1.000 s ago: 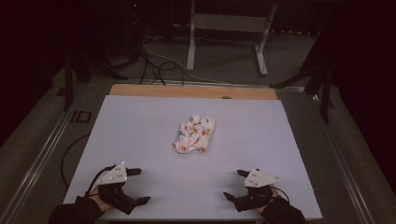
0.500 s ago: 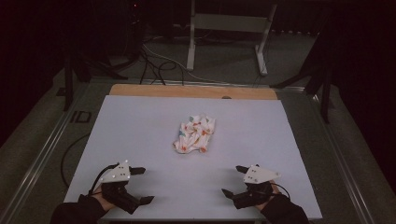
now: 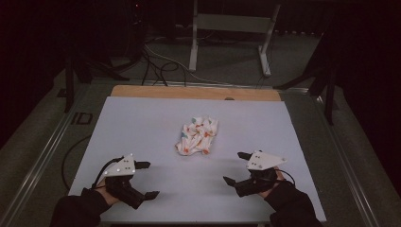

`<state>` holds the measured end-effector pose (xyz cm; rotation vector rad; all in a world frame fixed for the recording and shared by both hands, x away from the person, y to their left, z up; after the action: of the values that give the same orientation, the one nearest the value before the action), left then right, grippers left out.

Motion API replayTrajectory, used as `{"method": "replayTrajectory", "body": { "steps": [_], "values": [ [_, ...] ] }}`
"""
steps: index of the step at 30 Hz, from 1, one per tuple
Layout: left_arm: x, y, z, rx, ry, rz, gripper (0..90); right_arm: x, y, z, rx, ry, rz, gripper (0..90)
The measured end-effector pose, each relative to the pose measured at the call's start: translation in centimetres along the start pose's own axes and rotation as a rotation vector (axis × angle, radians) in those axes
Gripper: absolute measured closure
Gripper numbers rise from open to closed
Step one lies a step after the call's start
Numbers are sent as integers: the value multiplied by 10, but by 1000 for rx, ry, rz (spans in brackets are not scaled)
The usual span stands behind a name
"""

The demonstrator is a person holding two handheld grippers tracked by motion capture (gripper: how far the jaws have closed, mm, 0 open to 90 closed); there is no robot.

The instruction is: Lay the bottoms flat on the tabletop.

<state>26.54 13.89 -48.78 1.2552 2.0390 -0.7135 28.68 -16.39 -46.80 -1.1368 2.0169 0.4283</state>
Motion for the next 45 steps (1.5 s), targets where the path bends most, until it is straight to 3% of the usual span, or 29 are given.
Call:
{"method": "replayTrajectory", "body": {
  "steps": [8,17,26,33,36,44,45],
  "values": [
    [-18,11,0,-19,-18,5,1,-14,-12,11,11,4,-12,90],
    [-27,27,10,-49,-26,-22,1,-23,-29,32,27,-12,27,91],
    [-36,48,27,-85,-18,-58,1,-31,-42,53,39,-7,51,114],
    [-43,62,39,-120,-3,-78,2,-34,-47,65,20,-8,76,131],
    [-48,74,47,-142,-6,-100,2,-34,-52,78,36,10,102,131],
    [-54,92,63,-173,-11,-96,2,-32,-54,96,64,63,167,137],
    [-55,97,67,-178,-7,-104,2,-29,-55,101,70,84,193,149]
  ]
}}
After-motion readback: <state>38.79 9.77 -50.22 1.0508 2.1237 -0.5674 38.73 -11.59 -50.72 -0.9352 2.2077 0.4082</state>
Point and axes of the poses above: each handheld gripper's, and its own axes: z roughly forward along the jaws, x roughly out of its underside, y roughly to its left, the point moved 7 cm from there along z, roughly forward along the jaws, and after that the axes turned 8 degrees about y, right-handed, at the moved point
